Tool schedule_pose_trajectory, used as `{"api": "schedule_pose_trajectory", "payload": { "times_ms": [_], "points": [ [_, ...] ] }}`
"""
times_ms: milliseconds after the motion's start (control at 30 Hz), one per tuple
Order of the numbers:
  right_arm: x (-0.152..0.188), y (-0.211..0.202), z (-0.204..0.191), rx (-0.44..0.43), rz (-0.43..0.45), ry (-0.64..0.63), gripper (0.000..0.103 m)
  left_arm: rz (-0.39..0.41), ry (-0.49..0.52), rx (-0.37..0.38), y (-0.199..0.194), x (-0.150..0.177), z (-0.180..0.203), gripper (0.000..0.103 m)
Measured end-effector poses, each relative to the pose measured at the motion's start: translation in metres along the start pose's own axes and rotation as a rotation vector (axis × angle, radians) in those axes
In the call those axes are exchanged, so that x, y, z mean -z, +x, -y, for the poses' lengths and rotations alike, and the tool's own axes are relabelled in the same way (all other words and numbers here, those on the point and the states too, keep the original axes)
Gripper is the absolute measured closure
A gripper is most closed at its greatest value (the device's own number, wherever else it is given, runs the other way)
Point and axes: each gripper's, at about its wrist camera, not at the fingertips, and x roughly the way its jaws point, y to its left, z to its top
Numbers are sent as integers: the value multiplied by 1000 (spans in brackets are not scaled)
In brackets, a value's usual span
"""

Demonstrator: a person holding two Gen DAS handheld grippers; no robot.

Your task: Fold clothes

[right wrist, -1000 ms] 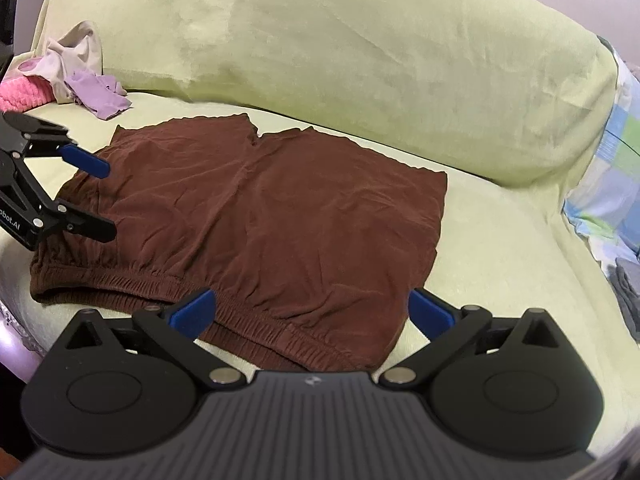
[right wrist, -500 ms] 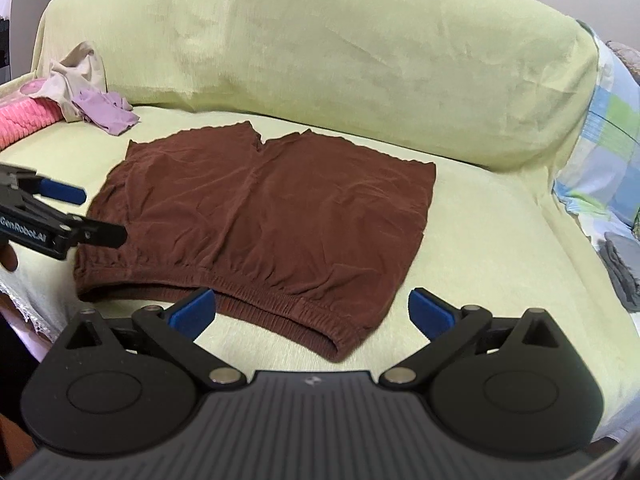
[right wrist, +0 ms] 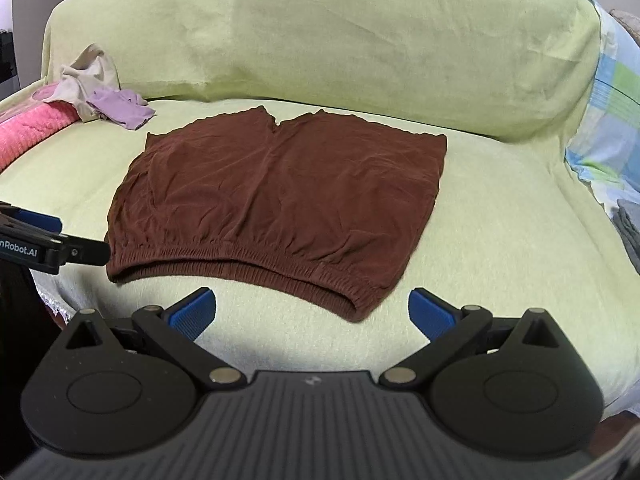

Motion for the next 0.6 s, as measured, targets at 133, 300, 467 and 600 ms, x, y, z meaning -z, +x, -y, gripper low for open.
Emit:
{"api": "schedule_pose_trajectory", "payload": {
  "times_ms": [133, 300, 467, 600],
  "points": [
    [3, -5, 6, -3, 16, 19, 2, -3, -5, -10, -3, 2, 4, 1],
    [8, -13, 11, -1, 35, 35, 2, -2, 5, -25, -9, 1, 12, 1],
    [8, -14, 15, -6, 36, 48, 2, -4, 24, -36, -10, -1, 17, 1],
    [6, -12, 16, -11, 38, 54, 2, 3, 27, -42, -11, -3, 18, 1]
  ]
}}
